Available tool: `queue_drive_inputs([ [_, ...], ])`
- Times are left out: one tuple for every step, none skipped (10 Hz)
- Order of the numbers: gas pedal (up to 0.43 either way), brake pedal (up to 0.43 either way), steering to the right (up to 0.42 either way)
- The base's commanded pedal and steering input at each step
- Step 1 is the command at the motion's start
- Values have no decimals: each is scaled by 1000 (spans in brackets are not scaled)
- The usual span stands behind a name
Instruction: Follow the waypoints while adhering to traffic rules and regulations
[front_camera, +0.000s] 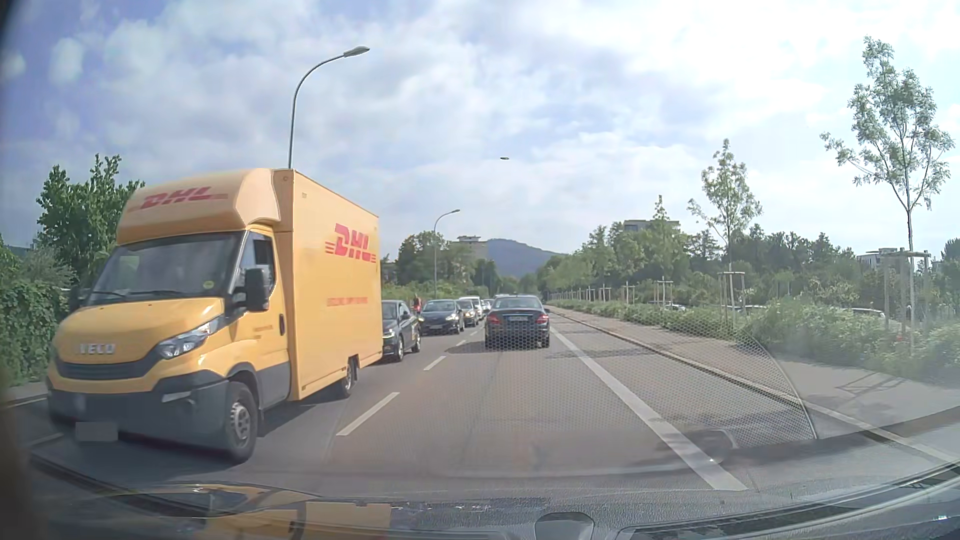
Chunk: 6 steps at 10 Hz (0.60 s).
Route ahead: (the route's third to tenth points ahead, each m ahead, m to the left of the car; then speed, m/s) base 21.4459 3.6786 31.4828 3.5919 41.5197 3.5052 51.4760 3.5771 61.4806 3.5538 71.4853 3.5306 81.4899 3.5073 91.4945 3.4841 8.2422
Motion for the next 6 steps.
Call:
queue_drive_inputs([
  [79, 0, -3],
  [98, 0, -3],
  [98, 0, -3],
  [130, 0, -3],
  [130, 0, -4],
  [138, 0, -4],
])
